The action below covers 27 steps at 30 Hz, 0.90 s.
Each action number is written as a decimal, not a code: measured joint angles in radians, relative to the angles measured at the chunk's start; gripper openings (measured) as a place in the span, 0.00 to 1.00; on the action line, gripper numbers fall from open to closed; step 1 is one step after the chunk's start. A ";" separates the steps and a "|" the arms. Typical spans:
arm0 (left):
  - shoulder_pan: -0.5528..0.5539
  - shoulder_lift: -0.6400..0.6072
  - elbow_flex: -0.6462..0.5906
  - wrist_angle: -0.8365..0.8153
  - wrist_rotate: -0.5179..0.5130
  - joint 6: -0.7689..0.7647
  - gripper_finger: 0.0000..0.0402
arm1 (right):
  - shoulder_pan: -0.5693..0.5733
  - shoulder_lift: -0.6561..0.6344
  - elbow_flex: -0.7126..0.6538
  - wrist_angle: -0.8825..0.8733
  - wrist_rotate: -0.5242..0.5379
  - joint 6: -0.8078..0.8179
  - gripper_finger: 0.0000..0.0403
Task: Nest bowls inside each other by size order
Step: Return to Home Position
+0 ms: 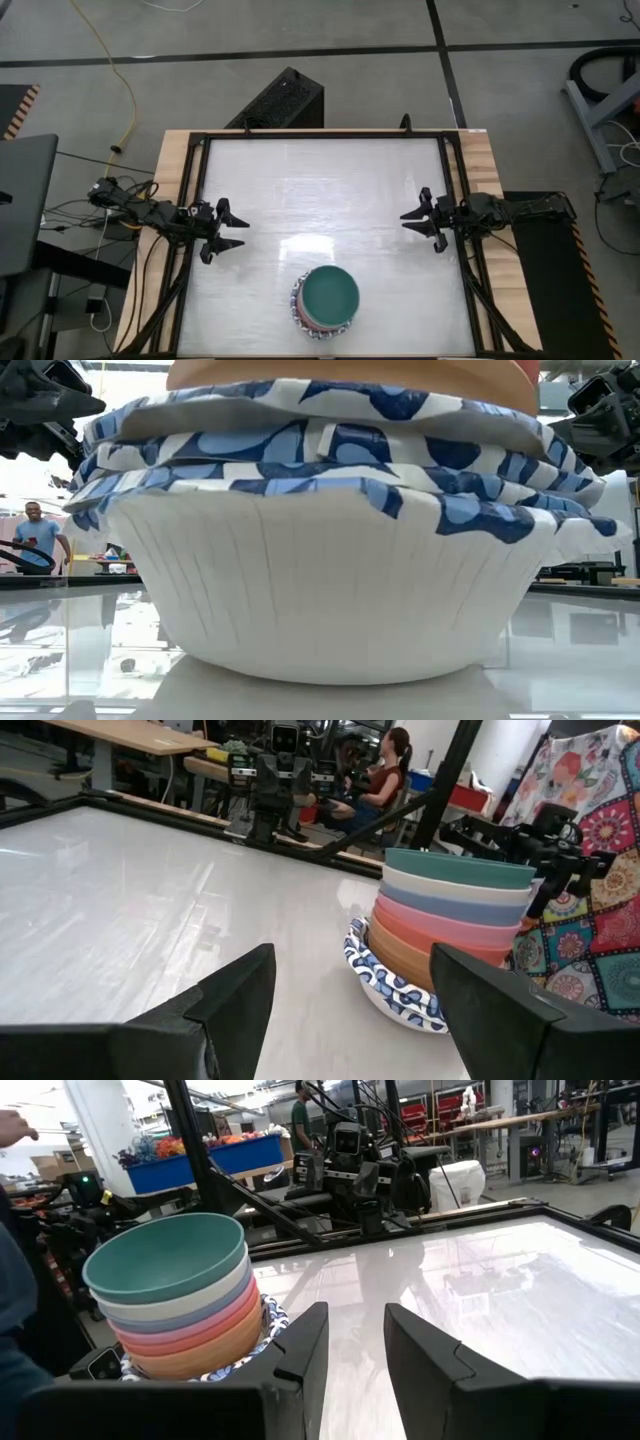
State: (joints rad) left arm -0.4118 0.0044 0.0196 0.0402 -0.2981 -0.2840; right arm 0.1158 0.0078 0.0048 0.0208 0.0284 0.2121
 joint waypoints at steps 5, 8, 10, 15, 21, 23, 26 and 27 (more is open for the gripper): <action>0.000 0.000 0.000 0.000 0.000 0.000 0.64 | 0.000 0.000 0.000 0.001 0.000 0.000 0.30; 0.000 0.000 0.000 0.000 0.000 0.000 0.64 | 0.000 0.000 0.000 0.002 0.000 0.000 0.30; 0.000 0.000 0.000 0.000 0.000 0.000 0.64 | 0.000 0.000 0.000 0.002 0.000 -0.001 0.30; 0.000 0.000 0.000 -0.023 0.170 0.262 0.64 | 0.000 0.000 0.000 0.002 -0.001 -0.001 0.30; -0.002 0.016 0.000 -0.033 0.348 0.585 0.64 | 0.000 0.000 0.000 0.002 -0.002 -0.002 0.30; -0.002 0.015 0.000 -0.035 0.330 0.603 0.64 | 0.000 0.000 0.000 0.002 -0.002 -0.002 0.30; -0.002 0.015 0.000 -0.039 0.277 0.585 0.64 | 0.000 0.000 0.000 0.002 -0.003 -0.002 0.30; -0.002 0.015 0.000 -0.037 0.261 0.576 0.64 | 0.000 0.000 0.000 0.002 -0.003 -0.002 0.30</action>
State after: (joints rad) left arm -0.4135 0.0196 0.0196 0.0029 -0.0368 0.2924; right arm 0.1158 0.0078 0.0048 0.0231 0.0257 0.2100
